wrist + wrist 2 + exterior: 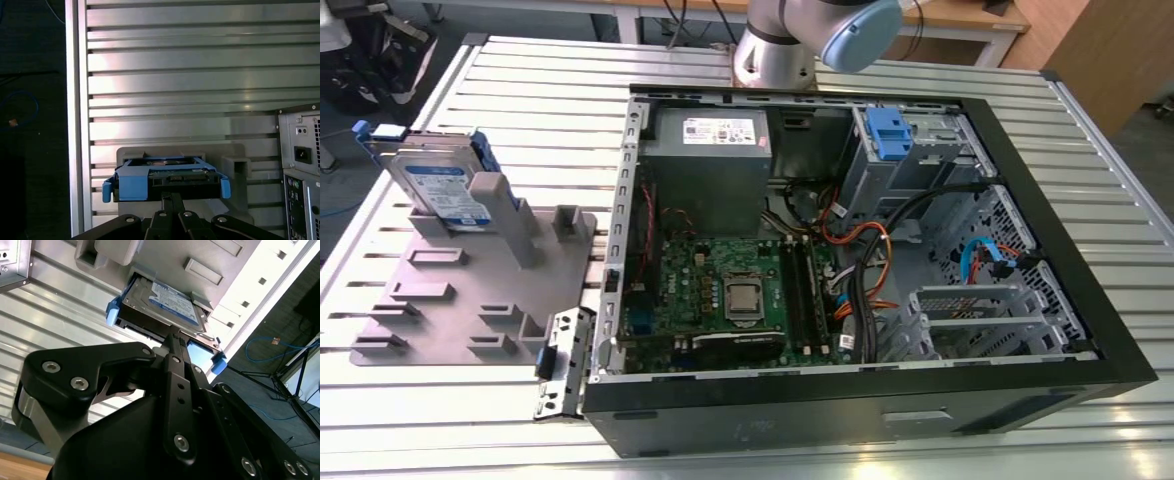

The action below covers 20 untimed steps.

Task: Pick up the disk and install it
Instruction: 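Reach for the disk, then pick up the disk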

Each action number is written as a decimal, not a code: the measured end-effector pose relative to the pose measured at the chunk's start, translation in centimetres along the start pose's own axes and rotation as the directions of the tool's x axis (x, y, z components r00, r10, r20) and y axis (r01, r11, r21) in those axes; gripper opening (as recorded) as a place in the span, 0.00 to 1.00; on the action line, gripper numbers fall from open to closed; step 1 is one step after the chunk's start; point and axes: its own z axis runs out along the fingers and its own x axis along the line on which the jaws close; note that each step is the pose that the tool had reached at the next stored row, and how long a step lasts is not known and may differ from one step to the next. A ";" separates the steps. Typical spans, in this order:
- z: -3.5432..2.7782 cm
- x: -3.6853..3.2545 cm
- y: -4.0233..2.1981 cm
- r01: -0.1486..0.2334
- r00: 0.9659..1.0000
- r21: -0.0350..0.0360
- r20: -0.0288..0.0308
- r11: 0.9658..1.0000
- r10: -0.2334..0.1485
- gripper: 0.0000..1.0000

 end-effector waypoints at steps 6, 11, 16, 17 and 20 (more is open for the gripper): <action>0.20 0.01 0.05 0.006 1.000 0.000 0.000 1.000 -0.006 0.11; 0.25 0.01 0.05 0.006 1.000 0.000 0.000 1.000 -0.006 0.11; 0.26 0.01 0.05 0.006 1.000 -0.001 0.000 1.000 -0.006 0.11; 0.26 0.01 0.05 0.006 1.000 -0.001 0.000 1.000 -0.006 0.11; 0.26 0.01 0.05 0.008 1.000 -0.001 0.000 1.000 -0.008 0.11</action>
